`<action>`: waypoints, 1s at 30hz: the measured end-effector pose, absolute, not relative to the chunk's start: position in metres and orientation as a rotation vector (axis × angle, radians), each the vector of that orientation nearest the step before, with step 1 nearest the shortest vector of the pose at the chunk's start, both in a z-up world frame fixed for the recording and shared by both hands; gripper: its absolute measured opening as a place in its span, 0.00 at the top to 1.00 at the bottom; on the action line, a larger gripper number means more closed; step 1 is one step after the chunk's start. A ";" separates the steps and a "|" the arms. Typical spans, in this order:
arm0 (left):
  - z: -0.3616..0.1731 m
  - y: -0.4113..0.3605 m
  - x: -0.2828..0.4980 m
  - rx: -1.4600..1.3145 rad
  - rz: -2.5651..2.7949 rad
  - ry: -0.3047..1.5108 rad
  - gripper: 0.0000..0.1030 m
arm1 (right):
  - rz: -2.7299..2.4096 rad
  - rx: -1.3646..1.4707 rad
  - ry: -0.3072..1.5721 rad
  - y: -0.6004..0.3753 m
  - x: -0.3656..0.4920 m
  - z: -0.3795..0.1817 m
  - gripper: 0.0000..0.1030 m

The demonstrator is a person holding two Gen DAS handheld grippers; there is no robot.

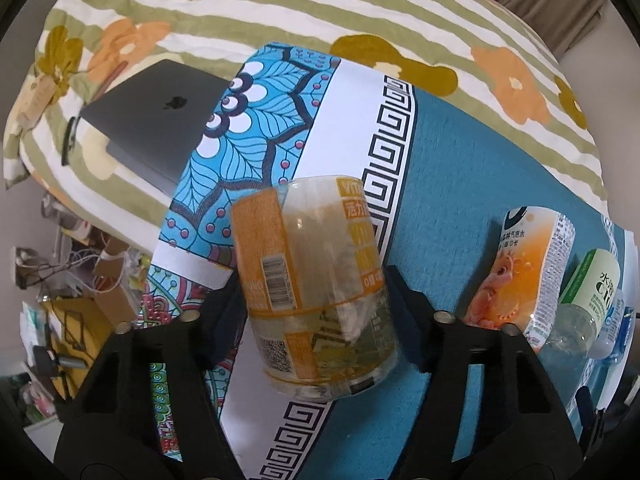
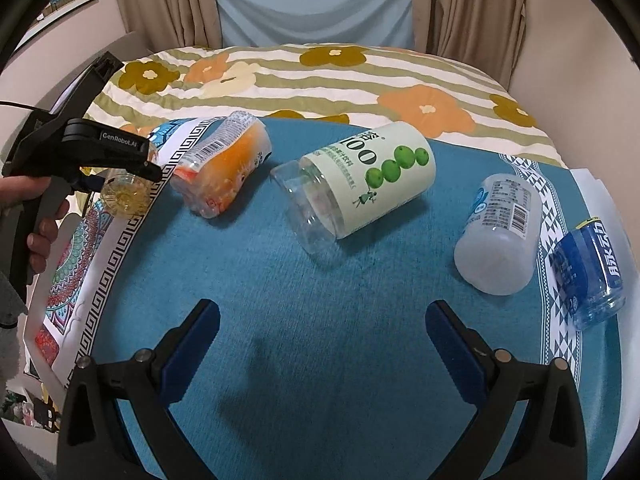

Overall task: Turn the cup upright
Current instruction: 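Reach the left gripper to the sideways orange-labelled plastic cup and close on it, then lift the cup with the left gripper, rotate it rim-up, set down, open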

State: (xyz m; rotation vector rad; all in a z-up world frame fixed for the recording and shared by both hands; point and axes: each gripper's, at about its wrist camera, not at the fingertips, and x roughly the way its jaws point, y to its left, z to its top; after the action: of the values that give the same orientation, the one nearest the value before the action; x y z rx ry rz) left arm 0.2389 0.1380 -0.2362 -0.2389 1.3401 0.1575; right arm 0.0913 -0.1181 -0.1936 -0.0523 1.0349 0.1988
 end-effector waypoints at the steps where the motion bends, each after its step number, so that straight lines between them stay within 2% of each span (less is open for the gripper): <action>1: -0.236 0.138 0.238 -0.230 0.157 1.333 0.33 | 0.198 -0.052 1.036 -0.118 0.092 -0.194 0.00; 9: -0.229 0.138 0.231 -0.209 0.150 1.325 0.33 | 0.202 -0.054 1.033 -0.116 0.089 -0.193 0.00; 19: -0.190 0.117 0.197 -0.159 0.126 1.280 0.33 | 0.206 -0.046 0.985 -0.126 0.078 -0.170 0.00; 30: -0.172 0.035 0.122 -0.100 -0.022 1.291 0.33 | 0.206 -0.057 0.932 -0.155 0.049 -0.140 0.00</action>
State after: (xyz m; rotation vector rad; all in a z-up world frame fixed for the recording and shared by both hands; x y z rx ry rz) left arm 0.1219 0.0349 -0.1724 -0.1000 1.2906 -0.0216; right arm 0.0489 -0.1549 -0.1402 -0.0566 0.9319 0.2060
